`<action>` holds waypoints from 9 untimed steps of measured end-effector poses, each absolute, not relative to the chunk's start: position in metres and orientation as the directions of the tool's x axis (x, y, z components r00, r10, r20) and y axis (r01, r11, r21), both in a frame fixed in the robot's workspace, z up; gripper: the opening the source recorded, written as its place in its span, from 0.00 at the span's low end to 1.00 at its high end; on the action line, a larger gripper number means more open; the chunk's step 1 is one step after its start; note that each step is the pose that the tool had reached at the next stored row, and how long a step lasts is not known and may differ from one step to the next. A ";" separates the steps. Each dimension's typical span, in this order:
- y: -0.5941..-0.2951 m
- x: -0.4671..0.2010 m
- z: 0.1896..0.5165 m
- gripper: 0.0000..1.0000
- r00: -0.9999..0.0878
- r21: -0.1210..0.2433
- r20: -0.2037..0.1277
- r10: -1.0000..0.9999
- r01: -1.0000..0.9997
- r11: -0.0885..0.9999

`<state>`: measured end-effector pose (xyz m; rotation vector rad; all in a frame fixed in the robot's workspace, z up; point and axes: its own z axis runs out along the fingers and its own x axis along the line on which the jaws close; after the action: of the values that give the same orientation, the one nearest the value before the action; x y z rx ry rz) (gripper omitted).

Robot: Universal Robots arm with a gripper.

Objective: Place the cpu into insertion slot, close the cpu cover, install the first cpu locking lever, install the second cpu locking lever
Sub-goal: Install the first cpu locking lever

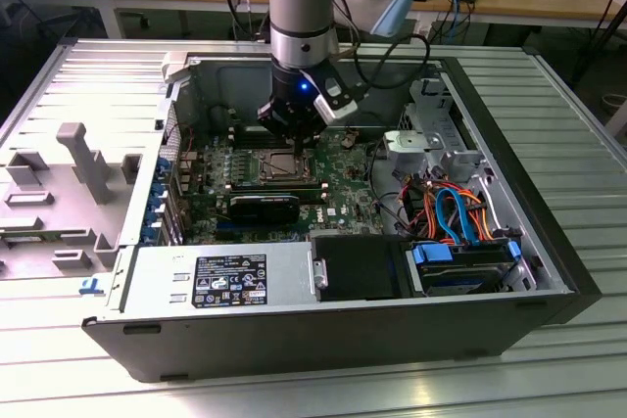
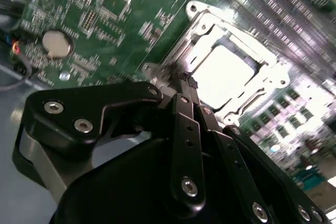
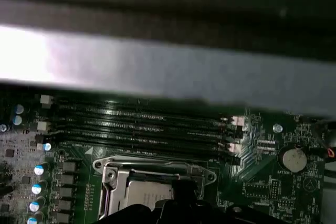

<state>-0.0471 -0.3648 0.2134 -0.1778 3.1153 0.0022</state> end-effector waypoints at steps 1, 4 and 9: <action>-0.368 -0.047 0.213 0.11 -0.993 0.000 -0.021 -0.114 -0.114 0.994; -0.379 -0.047 0.213 0.11 -0.993 0.000 -0.021 -0.114 -0.114 0.994; -0.383 -0.047 0.220 0.11 -0.993 0.001 -0.021 -0.114 -0.114 0.994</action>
<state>-0.0471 -0.3830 0.2199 -0.1776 3.1155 0.0028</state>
